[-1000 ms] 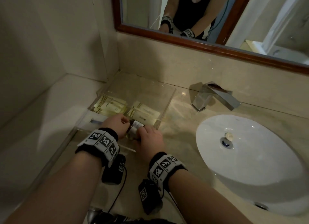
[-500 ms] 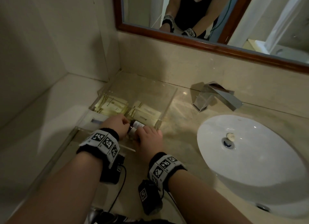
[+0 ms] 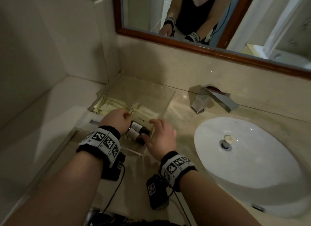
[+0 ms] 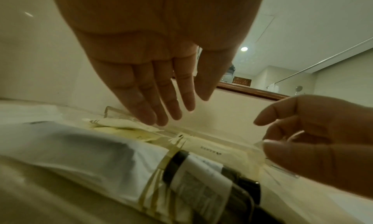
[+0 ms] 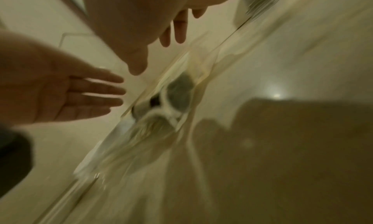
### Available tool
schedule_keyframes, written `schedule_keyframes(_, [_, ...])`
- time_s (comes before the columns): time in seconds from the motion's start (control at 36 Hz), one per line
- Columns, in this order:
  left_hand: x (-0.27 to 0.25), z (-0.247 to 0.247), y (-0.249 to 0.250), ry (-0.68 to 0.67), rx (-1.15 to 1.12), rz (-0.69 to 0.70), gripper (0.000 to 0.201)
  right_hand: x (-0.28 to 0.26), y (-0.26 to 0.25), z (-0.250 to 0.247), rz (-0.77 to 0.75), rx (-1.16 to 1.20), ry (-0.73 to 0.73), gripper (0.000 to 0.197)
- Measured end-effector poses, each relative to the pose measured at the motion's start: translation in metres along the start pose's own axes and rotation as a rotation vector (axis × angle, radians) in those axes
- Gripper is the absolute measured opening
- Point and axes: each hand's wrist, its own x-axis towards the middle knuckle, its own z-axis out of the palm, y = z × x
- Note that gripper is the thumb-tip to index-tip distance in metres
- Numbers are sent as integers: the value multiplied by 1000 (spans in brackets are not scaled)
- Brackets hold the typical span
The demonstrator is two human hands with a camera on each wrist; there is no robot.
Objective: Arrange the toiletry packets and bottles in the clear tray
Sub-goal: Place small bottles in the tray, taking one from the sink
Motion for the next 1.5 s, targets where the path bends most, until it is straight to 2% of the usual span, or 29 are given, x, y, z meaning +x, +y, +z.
schedule_keyframes(0.19, [-17,19,36,-39,-6,88,42,-14,49,-40,51,-7,119,55])
schedule_keyframes(0.33, [-29,48,78,-119,6,170,45,-34,102,-69,136,-34,175,63])
schedule_keyframes(0.42, [-37,66,101,-170,6,195,45,-46,134,-88,212,-18,194,59])
schedule_keyframes(0.5, [-44,86,124,-185,22,210,44,-58,168,-106,295,-48,161,51])
schedule_keyframes(0.72, [-59,141,179,-276,-48,187,41,-73,253,-147,482,-51,72,51])
schedule_keyframes(0.83, [-59,162,204,-296,-59,163,39,-65,293,-167,536,-22,47,50])
schedule_keyframes(0.94, [-53,180,234,-277,-71,176,39,-42,329,-182,571,-44,-40,49])
schedule_keyframes(1.06, [-39,197,252,-242,4,189,38,-16,357,-178,607,-86,-209,48])
schedule_keyframes(1.17, [-26,214,259,-272,-6,140,37,3,374,-155,638,-92,-361,47])
schedule_keyframes(1.33, [-9,231,252,-296,-7,60,36,10,385,-106,575,-108,-455,41])
schedule_keyframes(1.42, [-4,238,248,-327,16,44,36,11,389,-86,530,-101,-465,52])
schedule_keyframes(1.5, [3,242,245,-358,25,21,36,17,394,-72,523,-193,-494,59])
